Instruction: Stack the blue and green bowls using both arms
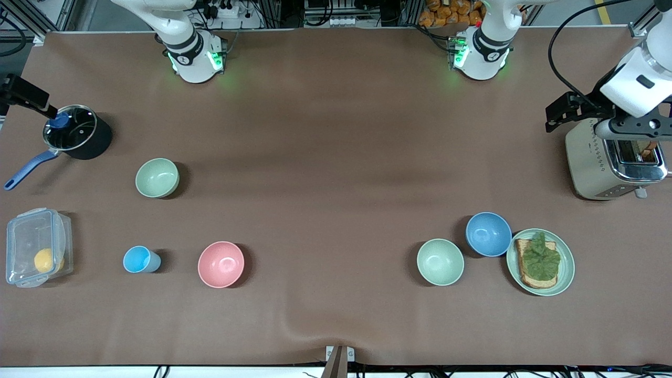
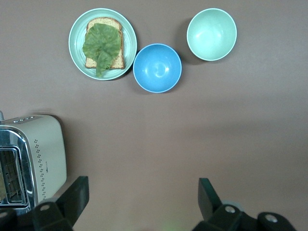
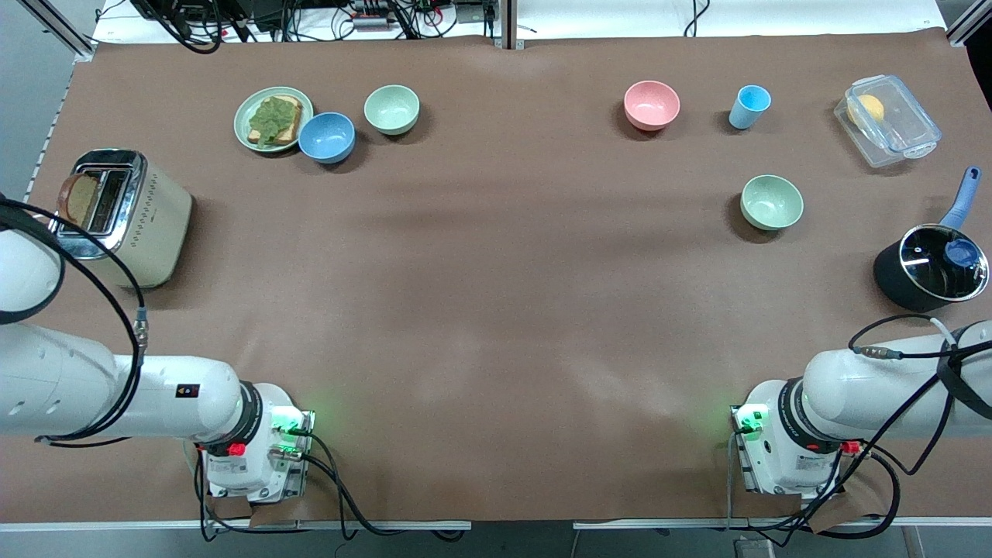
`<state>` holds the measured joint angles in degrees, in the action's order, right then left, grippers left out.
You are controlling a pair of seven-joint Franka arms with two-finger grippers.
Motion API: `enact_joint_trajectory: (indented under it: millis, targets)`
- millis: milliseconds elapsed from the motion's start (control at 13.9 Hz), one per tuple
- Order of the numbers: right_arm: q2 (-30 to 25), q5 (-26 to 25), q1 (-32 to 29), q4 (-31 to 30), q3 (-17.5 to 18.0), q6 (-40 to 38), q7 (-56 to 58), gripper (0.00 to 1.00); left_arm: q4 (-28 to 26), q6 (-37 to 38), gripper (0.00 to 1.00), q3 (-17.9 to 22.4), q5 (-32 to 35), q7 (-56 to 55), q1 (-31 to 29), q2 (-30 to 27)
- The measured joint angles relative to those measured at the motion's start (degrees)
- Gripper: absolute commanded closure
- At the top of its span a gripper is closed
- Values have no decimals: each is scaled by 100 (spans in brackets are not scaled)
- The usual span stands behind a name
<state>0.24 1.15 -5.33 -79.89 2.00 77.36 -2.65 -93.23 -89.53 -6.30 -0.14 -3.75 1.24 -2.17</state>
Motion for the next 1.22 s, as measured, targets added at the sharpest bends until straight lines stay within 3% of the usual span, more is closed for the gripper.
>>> enact_joint_trajectory:
  millis: [215,861,1219]
  targets:
    - [12,0,0,-118,-8,-2,0,0,-16,-164,0,-89,462,0,85,421]
    - [162,-4,-168,-1299,-98,853,11,0,-1,-832,0,-65,408,40,-336,1092]
    - [171,-4,-303,-2002,-176,1385,345,0,-16,-1528,0,-60,437,40,-417,2010]
